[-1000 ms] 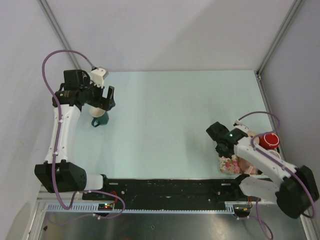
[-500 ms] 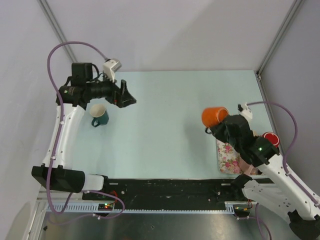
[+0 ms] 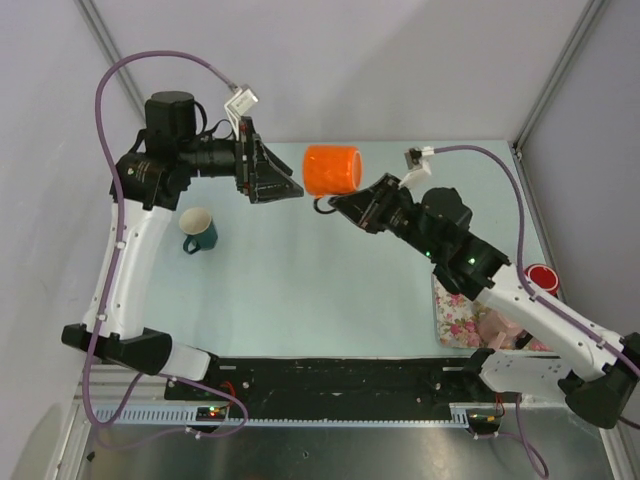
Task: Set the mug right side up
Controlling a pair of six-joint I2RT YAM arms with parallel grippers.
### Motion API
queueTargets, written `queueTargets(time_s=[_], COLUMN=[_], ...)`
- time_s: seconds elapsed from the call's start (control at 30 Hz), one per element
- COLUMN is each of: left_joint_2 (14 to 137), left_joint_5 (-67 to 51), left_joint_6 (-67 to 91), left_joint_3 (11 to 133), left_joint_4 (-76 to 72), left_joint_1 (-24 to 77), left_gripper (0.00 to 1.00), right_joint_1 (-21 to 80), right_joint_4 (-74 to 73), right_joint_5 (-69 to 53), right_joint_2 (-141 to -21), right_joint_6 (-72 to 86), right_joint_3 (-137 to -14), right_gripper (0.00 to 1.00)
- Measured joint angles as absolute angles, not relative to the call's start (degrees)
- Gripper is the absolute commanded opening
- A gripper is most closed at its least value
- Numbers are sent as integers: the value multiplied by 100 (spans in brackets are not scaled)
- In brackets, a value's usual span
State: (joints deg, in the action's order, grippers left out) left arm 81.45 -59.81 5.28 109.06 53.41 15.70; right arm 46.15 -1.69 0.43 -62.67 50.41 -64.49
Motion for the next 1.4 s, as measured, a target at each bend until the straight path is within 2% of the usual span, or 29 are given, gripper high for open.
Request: queueTargets(time_s=[0.1, 0.17, 0.23, 0.37, 0.43, 0.47, 0.53, 0.6, 0.67, 0.73, 0.77, 0.8, 0.9, 1.17, 1.4], left_joint_2=[8217, 8278, 8350, 8523, 8552, 8558, 8567, 8538, 8519, 8499, 8488, 8486, 8473, 8611, 10374], left_joint_5=[-6055, -6073, -6084, -6158, -6160, -6163, -6401, -6469, -6425, -6270, -6051, -5863, -4932, -2279, -598], left_joint_6=[735, 864, 961, 1151, 1253, 1313, 1538, 1568, 1601, 1597, 1553, 1516, 1219, -78, -1459], left_joint_3=[11096, 11150, 11187, 11321, 11332, 11330, 11325, 11316, 11233, 11100, 11002, 10914, 10545, 10193, 11391], left_joint_4=[5231, 5153, 5129, 5035, 5026, 5024, 5013, 4963, 4897, 4869, 4864, 4871, 4908, 5133, 5057], left_joint_1=[1616, 1638, 1645, 1667, 1686, 1682, 1688, 1769, 1747, 1741, 1750, 1752, 1743, 1717, 1546], left_gripper=[96, 90, 79, 53, 30, 15, 4, 1, 0, 0, 0, 0, 0, 0, 0], right_joint_1=[4790, 4847, 4869, 4897, 4893, 4888, 4856, 4812, 4797, 4781, 4783, 4783, 4781, 4668, 4630], right_joint_4=[165, 353, 486, 676, 829, 908, 974, 1013, 982, 832, 735, 655, 193, -1590, -2751], right_joint_5=[-228, -375, -462, -659, -725, -746, -709, -690, -692, -725, -749, -753, -663, 233, 996], right_joint_2=[-6495, -6587, -6663, -6884, -7019, -7061, -7137, -7249, -7286, -7297, -7299, -7299, -7297, -7297, -7295], right_joint_6=[5078, 5116, 5177, 5310, 5430, 5454, 5492, 5542, 5540, 5452, 5380, 5352, 5070, 4609, 4176], right_joint_3=[-6611, -6654, -6685, -6722, -6724, -6737, -6766, -6777, -6807, -6827, -6838, -6851, -6928, -6947, -6947], right_gripper=[0, 0, 0, 0, 0, 0, 0, 16, 44, 81, 90, 95, 99, 99, 99])
